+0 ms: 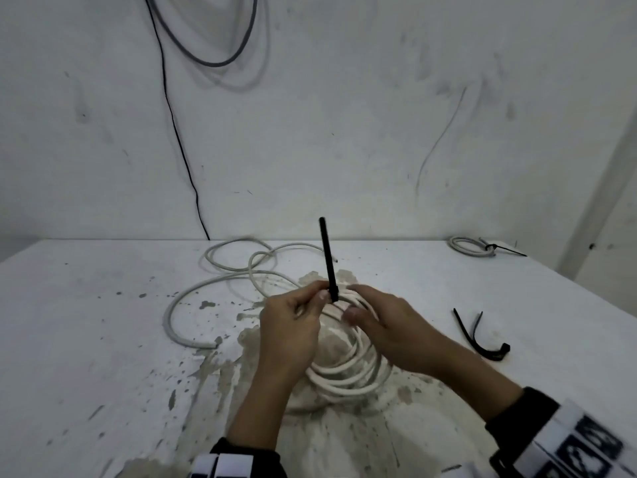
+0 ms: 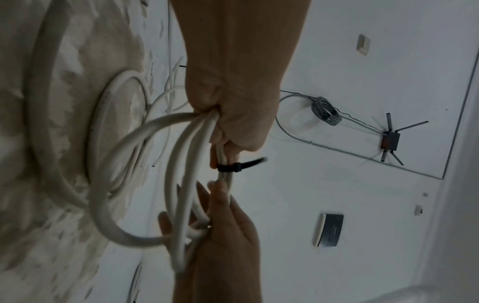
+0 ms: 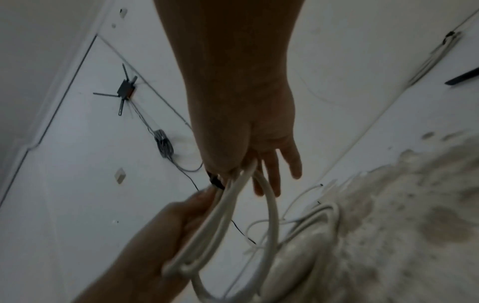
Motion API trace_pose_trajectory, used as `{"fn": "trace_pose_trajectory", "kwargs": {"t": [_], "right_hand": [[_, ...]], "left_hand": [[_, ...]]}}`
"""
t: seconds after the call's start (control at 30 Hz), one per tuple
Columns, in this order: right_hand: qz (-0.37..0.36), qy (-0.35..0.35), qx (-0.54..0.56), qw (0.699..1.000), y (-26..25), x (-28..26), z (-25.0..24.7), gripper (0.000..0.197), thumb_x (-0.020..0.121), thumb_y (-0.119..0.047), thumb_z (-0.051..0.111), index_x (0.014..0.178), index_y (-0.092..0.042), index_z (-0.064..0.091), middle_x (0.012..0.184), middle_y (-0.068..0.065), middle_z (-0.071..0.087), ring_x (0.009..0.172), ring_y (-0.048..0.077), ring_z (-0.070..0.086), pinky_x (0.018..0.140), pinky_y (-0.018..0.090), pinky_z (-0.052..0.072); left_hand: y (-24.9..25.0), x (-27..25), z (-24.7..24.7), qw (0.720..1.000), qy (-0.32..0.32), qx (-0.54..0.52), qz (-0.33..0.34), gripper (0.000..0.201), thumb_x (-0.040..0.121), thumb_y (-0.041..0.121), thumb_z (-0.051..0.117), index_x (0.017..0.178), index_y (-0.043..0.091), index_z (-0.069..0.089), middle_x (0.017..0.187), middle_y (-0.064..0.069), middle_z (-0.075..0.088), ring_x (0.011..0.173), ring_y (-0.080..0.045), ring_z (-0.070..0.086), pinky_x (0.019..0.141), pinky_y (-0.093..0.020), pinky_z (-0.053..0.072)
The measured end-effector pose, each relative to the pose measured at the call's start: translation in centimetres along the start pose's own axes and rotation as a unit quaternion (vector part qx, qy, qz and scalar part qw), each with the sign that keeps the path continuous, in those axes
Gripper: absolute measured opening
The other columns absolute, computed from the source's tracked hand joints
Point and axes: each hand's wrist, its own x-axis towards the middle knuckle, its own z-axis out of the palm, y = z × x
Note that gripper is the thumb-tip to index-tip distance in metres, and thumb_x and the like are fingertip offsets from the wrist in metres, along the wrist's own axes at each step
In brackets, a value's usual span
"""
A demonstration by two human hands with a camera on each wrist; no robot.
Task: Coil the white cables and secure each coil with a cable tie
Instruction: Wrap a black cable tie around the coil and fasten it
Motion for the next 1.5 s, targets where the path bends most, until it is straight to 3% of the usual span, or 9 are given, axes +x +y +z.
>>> {"fn": "trace_pose_trajectory", "kwargs": {"t": [0.07,0.13,0.27,0.4,0.6,0.77,1.1,1.33,1.5], "right_hand": [[0.003,0.003,0.031,1.0,-0.2,-0.3,0.6,0.013,0.098,-0.023,0.039,0.099,-0.025,0.052,0.078,-0.004,0.064,0.07,0.009,0.062,0.064,0.021,0.046],[0.004,0.039,0.042,0.998,-0.3,-0.2,0.8,0.02,0.099,-0.023,0.038,0.081,-0.031,0.044,0.068,-0.007,0.055,0.06,0.009,0.054,0.057,0.019,0.041],[0.016,0.176,0.076,0.981,-1.2,0.9,0.1,0.018,0.099,-0.023,0.037,0.088,-0.012,0.047,0.071,0.001,0.054,0.063,0.018,0.053,0.052,0.015,0.038],[0.07,0.296,0.162,0.939,-2.2,1.7,-0.1,0.02,0.099,-0.024,0.034,0.097,-0.008,0.045,0.076,0.005,0.054,0.066,0.019,0.055,0.058,0.031,0.043],[0.155,0.216,0.224,0.938,-2.6,1.1,1.8,0.018,0.099,-0.025,0.034,0.094,-0.014,0.046,0.082,0.004,0.055,0.073,0.017,0.054,0.07,0.037,0.047],[0.16,0.08,0.237,0.955,-2.7,-0.1,1.4,0.018,0.099,-0.026,0.038,0.097,-0.012,0.049,0.082,0.004,0.054,0.068,0.014,0.054,0.056,0.027,0.045],[0.127,0.023,0.325,0.937,-2.9,-1.2,-2.3,0.014,0.083,-0.022,0.067,0.092,-0.012,0.07,0.087,0.014,0.072,0.082,0.025,0.07,0.078,0.041,0.059],[0.128,0.072,0.391,0.908,-2.3,-1.3,-4.2,0.011,0.081,-0.003,0.067,0.089,0.004,0.065,0.078,0.016,0.071,0.068,0.023,0.07,0.061,0.034,0.059],[0.124,0.085,0.42,0.895,-1.7,-0.5,-5.6,0.003,0.084,0.001,0.062,0.081,0.002,0.064,0.077,0.018,0.069,0.066,0.023,0.069,0.063,0.033,0.06]], "left_hand": [[0.1,0.0,0.1,0.998,0.019,-0.062,0.004,0.019,0.086,0.01,0.063,0.103,0.01,0.072,0.068,-0.002,0.074,0.075,-0.002,0.026,0.057,-0.044,0.053],[0.2,0.1,0.1,0.991,0.034,-0.128,-0.007,0.024,0.085,0.008,0.063,0.109,0.012,0.068,0.049,0.008,0.063,0.041,0.0,0.025,0.037,-0.023,0.042],[-0.2,0.5,-0.3,0.984,-0.012,-0.176,-0.024,0.05,0.073,0.037,0.067,0.121,0.024,0.057,0.089,0.004,0.072,0.075,-0.005,0.066,0.071,-0.019,0.054],[-0.7,-0.1,0.7,0.968,-0.093,-0.208,-0.103,0.044,0.071,0.043,0.063,0.1,0.011,0.068,0.096,-0.006,0.075,0.097,-0.023,0.068,0.086,-0.037,0.053],[0.8,0.3,0.4,0.83,-0.064,-0.529,-0.165,0.027,0.094,0.015,0.041,0.081,0.002,0.06,0.056,-0.003,0.062,0.056,-0.014,0.067,0.06,-0.026,0.059],[0.7,0.3,-1.1,0.771,-0.101,-0.601,-0.184,0.055,0.088,0.053,0.034,0.053,0.012,0.047,0.041,0.006,0.028,0.033,-0.007,0.029,0.04,-0.021,0.029],[1.6,1.4,-1.9,0.846,-0.083,-0.454,-0.267,0.055,0.086,0.029,0.044,0.034,0.019,0.029,0.026,0.007,0.017,0.019,-0.006,0.016,0.034,-0.015,0.009],[3.8,4.1,-1.6,0.937,-0.107,-0.25,-0.217,0.053,0.092,0.038,0.05,0.048,0.018,0.03,0.035,0.009,0.017,0.026,-0.006,0.018,0.031,-0.014,0.024],[4.9,6.7,-0.2,0.939,-0.141,-0.219,-0.225,0.047,0.092,0.042,0.049,0.057,0.015,0.036,0.037,0.007,0.024,0.028,-0.007,0.028,0.033,-0.016,0.033]]}}
